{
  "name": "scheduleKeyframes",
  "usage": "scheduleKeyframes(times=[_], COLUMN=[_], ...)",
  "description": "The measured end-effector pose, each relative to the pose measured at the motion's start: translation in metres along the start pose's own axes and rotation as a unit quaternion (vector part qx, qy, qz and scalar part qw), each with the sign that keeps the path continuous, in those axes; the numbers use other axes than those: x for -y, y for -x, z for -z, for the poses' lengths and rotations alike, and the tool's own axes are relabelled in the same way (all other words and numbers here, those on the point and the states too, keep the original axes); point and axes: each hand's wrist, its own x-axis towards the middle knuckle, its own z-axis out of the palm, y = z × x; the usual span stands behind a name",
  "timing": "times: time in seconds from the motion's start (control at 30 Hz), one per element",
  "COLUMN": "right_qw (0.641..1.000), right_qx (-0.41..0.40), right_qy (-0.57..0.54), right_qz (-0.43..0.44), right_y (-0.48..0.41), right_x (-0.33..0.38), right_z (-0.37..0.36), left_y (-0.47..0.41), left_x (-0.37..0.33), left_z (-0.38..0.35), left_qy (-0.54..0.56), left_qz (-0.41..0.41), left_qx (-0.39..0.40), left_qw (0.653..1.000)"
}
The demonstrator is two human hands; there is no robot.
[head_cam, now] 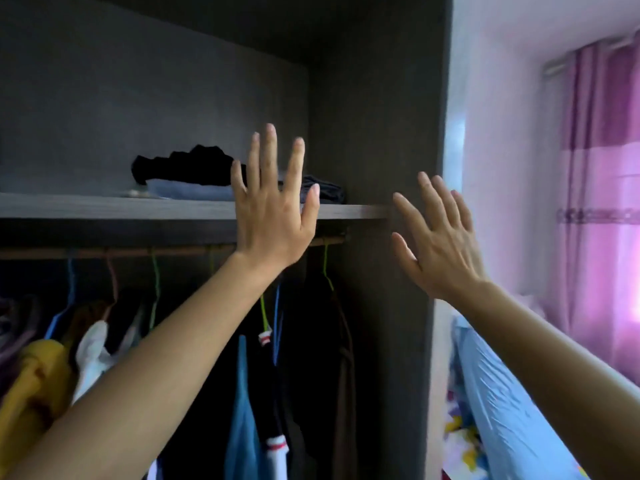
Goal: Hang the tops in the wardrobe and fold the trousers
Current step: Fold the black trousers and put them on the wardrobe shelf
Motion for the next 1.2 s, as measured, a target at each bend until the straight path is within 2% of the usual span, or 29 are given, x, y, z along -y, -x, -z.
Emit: scheduleKeyframes(times=[0.1, 0.2, 0.33, 0.5, 0.67, 0.87, 1.03, 1.2], right_qw=[0.998, 0.989, 0.962, 0.9, 0.842, 0.783, 0.73, 0.693], right_qx=[0.038, 0.105, 0.187, 0.246, 0.274, 0.333, 0.364, 0.341], right_qy=[0.038, 0.089, 0.166, 0.275, 0.344, 0.384, 0.426, 0.461], right_qz=[-0.025, -0.046, -0.111, -0.231, -0.312, -0.359, -0.393, -0.438], right_y=[0.07, 0.158, 0.279, 0.405, 0.5, 0.565, 0.575, 0.588], right_x=[-0.061, -0.137, -0.237, -0.331, -0.397, -0.462, -0.526, -0.58], right_z=[0.043, 0.096, 0.183, 0.296, 0.374, 0.415, 0.439, 0.467], left_y=[0.025, 0.059, 0.107, 0.155, 0.19, 0.222, 0.22, 0.222], left_x=[-0.099, -0.214, -0.369, -0.538, -0.675, -0.815, -0.919, -1.013], left_z=[0.0, 0.0, -0.001, 0.0, -0.009, -0.032, -0.06, -0.081], left_qy=[0.069, 0.141, 0.209, 0.309, 0.397, 0.486, 0.526, 0.528], left_qz=[-0.006, -0.02, -0.092, -0.133, -0.172, -0.211, -0.224, -0.275], left_qx=[-0.006, 0.051, 0.124, 0.183, 0.198, 0.212, 0.267, 0.305], left_qw=[0.998, 0.988, 0.966, 0.924, 0.879, 0.821, 0.776, 0.743])
